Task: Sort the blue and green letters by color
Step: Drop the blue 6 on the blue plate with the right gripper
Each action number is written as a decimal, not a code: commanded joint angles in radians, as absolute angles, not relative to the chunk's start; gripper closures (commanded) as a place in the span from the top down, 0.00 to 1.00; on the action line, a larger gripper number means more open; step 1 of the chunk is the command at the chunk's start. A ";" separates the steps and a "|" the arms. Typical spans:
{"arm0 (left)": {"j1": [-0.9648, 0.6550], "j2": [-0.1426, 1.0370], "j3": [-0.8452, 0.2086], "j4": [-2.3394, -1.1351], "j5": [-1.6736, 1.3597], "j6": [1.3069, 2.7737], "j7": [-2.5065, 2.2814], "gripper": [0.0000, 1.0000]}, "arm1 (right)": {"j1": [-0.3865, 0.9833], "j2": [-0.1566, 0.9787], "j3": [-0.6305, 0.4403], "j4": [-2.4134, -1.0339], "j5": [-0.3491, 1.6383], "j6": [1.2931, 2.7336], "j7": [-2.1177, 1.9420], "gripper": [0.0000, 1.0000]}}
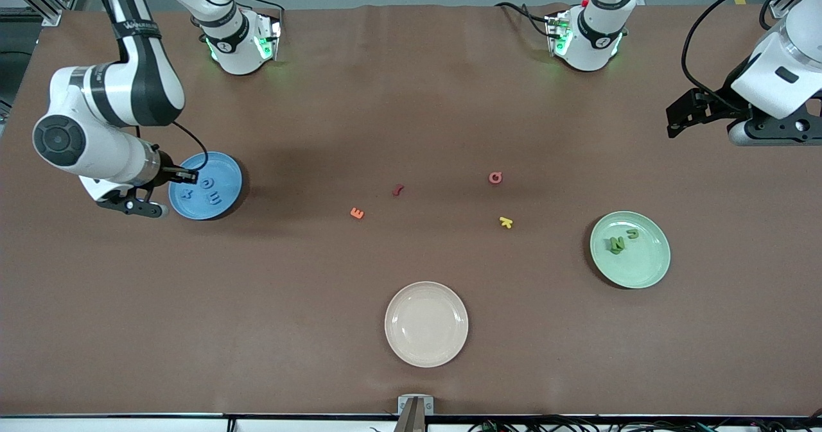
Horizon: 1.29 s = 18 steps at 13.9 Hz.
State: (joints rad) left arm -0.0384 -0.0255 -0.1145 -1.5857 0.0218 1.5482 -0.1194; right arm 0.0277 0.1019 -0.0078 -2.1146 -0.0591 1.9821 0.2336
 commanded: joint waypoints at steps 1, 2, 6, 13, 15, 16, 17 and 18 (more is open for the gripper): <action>-0.037 -0.028 -0.118 -1.585 0.006 1.555 -0.120 1.00 | -0.035 0.069 0.012 -2.268 -0.055 2.144 0.173 0.03; -0.038 -0.029 -0.120 -1.585 0.006 1.555 -0.120 1.00 | -0.054 0.077 0.012 -2.304 -0.055 2.192 0.166 0.03; -0.032 -0.038 -0.121 -1.583 0.006 1.554 -0.118 1.00 | -0.060 0.152 0.012 -2.312 -0.055 2.218 0.161 0.15; -0.048 -0.029 -0.127 -1.586 0.005 1.552 -0.118 1.00 | -0.057 0.163 0.014 -2.266 -0.055 2.203 0.167 1.00; -0.048 -0.028 -0.130 -1.586 0.005 1.552 -0.118 1.00 | -0.049 0.163 0.018 -2.128 -0.055 2.053 0.163 1.00; -0.048 -0.028 -0.130 -1.586 0.005 1.554 -0.118 1.00 | -0.040 0.166 0.020 -2.043 -0.055 1.957 0.161 1.00; -0.046 -0.026 -0.130 -1.586 0.005 1.554 -0.118 1.00 | -0.022 0.172 0.018 -1.945 -0.055 1.860 0.153 1.00; -0.046 -0.023 -0.130 -1.586 0.005 1.554 -0.118 1.00 | -0.011 0.184 0.018 -1.868 -0.055 1.792 0.140 1.00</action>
State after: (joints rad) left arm -0.0493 -0.0248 -0.1278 -1.5853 0.0200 1.5494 -0.1195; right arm -0.0290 0.1638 0.0118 -2.0320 -0.0591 1.9347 0.1634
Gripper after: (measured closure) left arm 0.000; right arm 0.000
